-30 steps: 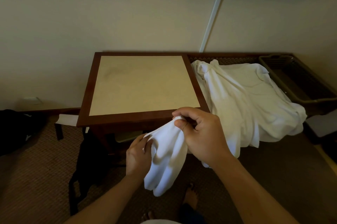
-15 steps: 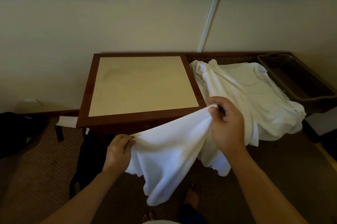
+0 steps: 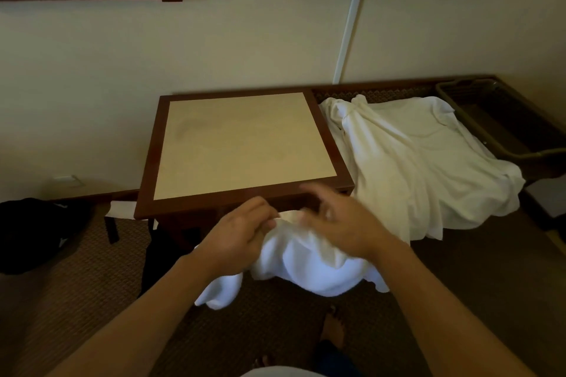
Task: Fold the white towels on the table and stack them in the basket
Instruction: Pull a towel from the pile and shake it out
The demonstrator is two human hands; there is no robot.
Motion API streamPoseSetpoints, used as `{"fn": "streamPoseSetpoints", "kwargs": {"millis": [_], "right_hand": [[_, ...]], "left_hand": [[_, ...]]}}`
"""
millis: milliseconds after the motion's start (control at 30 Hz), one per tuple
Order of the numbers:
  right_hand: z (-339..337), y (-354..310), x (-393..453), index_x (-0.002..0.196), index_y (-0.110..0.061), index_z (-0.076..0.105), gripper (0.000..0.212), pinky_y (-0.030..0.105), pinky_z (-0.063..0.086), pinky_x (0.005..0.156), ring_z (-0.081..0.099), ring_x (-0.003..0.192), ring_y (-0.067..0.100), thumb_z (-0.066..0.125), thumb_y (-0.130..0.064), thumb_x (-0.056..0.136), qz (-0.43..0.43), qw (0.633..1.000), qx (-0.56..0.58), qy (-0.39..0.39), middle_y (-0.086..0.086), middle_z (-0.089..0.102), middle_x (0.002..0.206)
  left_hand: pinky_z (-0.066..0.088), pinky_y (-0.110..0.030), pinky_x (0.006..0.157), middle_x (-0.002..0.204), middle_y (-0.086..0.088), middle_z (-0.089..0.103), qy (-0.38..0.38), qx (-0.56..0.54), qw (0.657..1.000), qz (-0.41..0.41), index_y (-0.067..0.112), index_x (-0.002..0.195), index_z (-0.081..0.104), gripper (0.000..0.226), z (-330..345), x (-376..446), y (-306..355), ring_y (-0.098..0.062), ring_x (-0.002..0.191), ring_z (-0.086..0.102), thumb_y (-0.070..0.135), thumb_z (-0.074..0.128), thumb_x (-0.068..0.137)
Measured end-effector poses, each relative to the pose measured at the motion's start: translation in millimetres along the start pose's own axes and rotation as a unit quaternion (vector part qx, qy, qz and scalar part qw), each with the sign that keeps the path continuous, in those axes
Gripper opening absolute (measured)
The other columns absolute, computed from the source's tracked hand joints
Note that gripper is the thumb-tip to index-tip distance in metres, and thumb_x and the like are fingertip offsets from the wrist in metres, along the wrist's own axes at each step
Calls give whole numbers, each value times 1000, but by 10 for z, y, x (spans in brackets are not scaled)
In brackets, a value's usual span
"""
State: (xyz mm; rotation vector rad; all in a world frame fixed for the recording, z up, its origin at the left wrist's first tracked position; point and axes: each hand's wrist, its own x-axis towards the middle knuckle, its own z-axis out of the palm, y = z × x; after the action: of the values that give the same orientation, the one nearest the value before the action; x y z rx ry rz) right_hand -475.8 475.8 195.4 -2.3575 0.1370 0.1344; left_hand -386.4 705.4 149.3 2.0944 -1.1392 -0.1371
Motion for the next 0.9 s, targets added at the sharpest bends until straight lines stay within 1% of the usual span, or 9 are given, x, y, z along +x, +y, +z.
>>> {"fn": "streamPoseSetpoints", "kwargs": {"millis": [67, 100, 167, 300, 467, 533, 633, 767, 900], "right_hand": [[209, -82, 77, 124, -37, 60, 40, 32, 56, 77, 67, 85, 6, 67, -57, 89, -51, 994, -64, -77, -9, 73, 99], [277, -107, 118, 101, -36, 65, 16, 37, 56, 74, 67, 79, 9, 68, -48, 91, -53, 996, -47, -61, -9, 71, 87], [290, -71, 168, 78, -30, 65, 14, 47, 55, 69, 64, 68, 14, 66, -35, 92, -25, 999, 21, 1, -5, 67, 72], [209, 33, 139, 86, -20, 74, 16, 47, 54, 73, 65, 76, 17, 59, -26, 82, -18, 992, 87, 94, -1, 70, 79], [107, 82, 42, 83, -7, 74, 20, 40, 51, 72, 65, 78, 23, 59, -18, 76, -22, 976, 164, 144, 6, 70, 78], [71, 132, 14, 82, -9, 75, 20, 41, 53, 73, 67, 80, 23, 59, -19, 75, -10, 971, 174, 163, 6, 71, 78], [46, 153, -31, 79, -22, 77, 20, 32, 56, 72, 70, 80, 17, 58, -17, 74, 8, 962, 227, 154, 3, 74, 80], [50, 135, -91, 76, -28, 78, 27, 17, 53, 68, 68, 77, 6, 58, -10, 74, -16, 956, 264, 129, -2, 74, 80], [33, 234, -98, 84, -17, 77, 23, 25, 56, 71, 70, 82, 16, 57, -12, 74, -7, 938, 292, 187, 3, 75, 82]], "left_hand": [[47, -23, 80, 103, 9, 56, -22, -18, 999, 34, 17, 107, 69, 25, -18, 168, 156, -6, 92, 57, 28, 47, 102], [48, -21, 81, 104, 9, 58, -28, -31, 998, 39, 18, 107, 71, 21, -28, 230, 192, -8, 93, 59, 26, 52, 103], [48, -20, 82, 104, 10, 61, -33, -64, 997, 12, 24, 106, 73, 11, -45, 277, 182, -10, 97, 62, 26, 64, 100], [43, -11, 77, 104, 18, 59, -71, -78, 993, -61, 47, 93, 62, 28, 38, 86, -26, 0, 94, 59, 23, 77, 90], [46, -29, 83, 88, 19, 57, -135, -1, 983, -128, 43, 76, 57, 20, 406, -274, -293, -1, 89, 53, 54, 61, 93], [50, -37, 85, 91, 14, 58, -102, -42, 980, -167, 33, 79, 64, 24, 498, -332, -347, -3, 90, 54, 48, 58, 96], [53, -34, 96, 122, 19, 53, -66, -160, 961, -214, 26, 94, 75, 9, 587, -330, -288, 3, 113, 53, 30, 67, 96], [49, -29, 100, 132, 32, 47, -72, -205, 959, -181, 31, 114, 72, 29, 716, -247, -118, 7, 126, 45, 45, 70, 88], [47, -31, 102, 133, 26, 47, -106, -157, 969, -155, 25, 108, 73, 29, 898, -242, -31, 6, 123, 44, 49, 68, 92]]}}
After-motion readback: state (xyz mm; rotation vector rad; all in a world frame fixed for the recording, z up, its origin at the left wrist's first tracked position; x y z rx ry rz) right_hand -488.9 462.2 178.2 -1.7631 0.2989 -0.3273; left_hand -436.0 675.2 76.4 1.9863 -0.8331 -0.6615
